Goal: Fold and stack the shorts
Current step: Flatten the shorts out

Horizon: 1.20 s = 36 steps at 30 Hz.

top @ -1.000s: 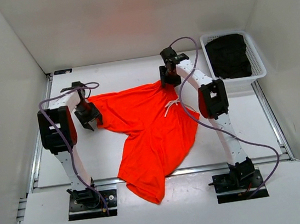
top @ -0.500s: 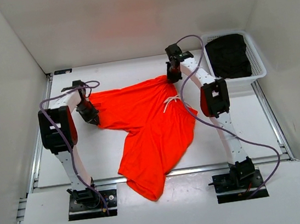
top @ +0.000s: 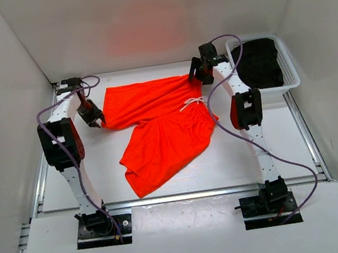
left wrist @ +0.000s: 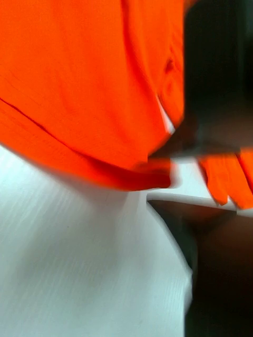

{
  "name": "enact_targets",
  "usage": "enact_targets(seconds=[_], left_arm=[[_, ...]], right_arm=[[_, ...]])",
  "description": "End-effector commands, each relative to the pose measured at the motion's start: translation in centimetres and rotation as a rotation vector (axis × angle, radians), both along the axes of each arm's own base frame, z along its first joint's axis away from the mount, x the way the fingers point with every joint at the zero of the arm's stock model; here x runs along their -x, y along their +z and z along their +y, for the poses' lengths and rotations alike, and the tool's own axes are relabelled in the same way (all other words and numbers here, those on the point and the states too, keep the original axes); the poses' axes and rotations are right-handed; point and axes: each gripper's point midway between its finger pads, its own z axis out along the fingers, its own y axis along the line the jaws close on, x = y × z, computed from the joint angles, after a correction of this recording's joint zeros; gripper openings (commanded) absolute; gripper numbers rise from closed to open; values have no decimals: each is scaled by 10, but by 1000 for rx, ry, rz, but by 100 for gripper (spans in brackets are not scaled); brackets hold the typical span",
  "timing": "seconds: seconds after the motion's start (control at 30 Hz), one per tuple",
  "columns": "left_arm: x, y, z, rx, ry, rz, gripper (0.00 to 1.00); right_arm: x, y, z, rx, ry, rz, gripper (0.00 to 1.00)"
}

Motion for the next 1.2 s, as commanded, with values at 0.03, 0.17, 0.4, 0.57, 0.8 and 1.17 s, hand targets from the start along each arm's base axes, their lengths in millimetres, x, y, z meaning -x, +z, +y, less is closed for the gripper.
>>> enact_targets(seconds=[0.03,0.17,0.4,0.57,0.8,1.17], left_arm=[[12,-12,-3,33,3,63,61],[14,13,4,-7,31,16,93],[49,65,8,-40,70,-68,85],[116,47,-32,-18,-9,-13,29],[151,-3,-73,89,-114,58,74],[154,-57,-85,69,-130,199,30]], right_arm=[[1,46,26,-20,90,-103,81],[14,97,26,-26,79,-156,82],[38,199,11,5,15,-320,85],[95,261,-19,36,-46,-401,71],[206,173,-30,-3,27,-182,31],[307,60,-25,-201,83,122,73]])
